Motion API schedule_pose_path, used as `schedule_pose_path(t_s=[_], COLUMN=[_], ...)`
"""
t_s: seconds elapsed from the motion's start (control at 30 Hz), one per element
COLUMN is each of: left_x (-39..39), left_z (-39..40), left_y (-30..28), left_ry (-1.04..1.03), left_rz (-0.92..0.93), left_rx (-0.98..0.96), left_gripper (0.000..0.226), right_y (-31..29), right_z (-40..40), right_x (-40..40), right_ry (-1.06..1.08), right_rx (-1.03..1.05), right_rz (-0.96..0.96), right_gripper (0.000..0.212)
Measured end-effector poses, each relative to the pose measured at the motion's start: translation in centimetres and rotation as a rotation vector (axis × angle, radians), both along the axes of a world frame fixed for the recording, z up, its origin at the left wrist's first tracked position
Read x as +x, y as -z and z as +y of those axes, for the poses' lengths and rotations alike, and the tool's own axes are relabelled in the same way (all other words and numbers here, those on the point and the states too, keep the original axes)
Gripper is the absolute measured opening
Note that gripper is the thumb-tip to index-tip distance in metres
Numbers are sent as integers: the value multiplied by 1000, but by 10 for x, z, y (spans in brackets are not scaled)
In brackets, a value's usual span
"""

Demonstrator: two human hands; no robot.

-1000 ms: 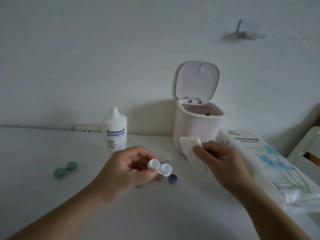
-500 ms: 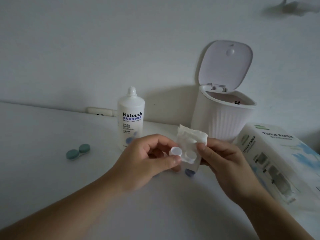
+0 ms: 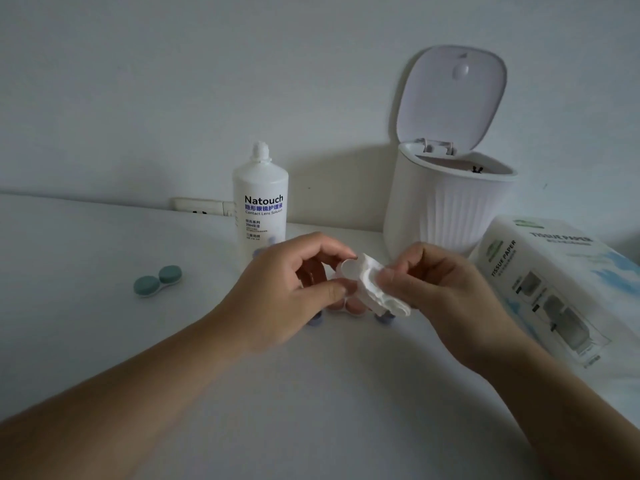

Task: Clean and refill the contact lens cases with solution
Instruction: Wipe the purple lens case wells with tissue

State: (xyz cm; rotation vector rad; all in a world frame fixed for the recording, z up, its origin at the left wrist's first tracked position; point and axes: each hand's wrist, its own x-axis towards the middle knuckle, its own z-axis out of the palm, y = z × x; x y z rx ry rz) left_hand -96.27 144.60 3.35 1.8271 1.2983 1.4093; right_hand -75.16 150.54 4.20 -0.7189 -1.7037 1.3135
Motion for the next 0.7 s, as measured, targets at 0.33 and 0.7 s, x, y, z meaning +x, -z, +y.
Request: schedule_pose_path(t_s=[0.33, 0.7], left_x=[1, 9], left_z=[-3, -6], left_y=[-2, 2], left_ry=[-35, -22], left_rz=[172, 188], left_rx=[77, 141], left_gripper=[33, 29], right_y=[-3, -3], right_z=[-9, -9], right_x=[-3, -2], right_ry=[-173, -128], right_rx=[-70, 3], right_rz=[-229, -205], right_gripper=[24, 25])
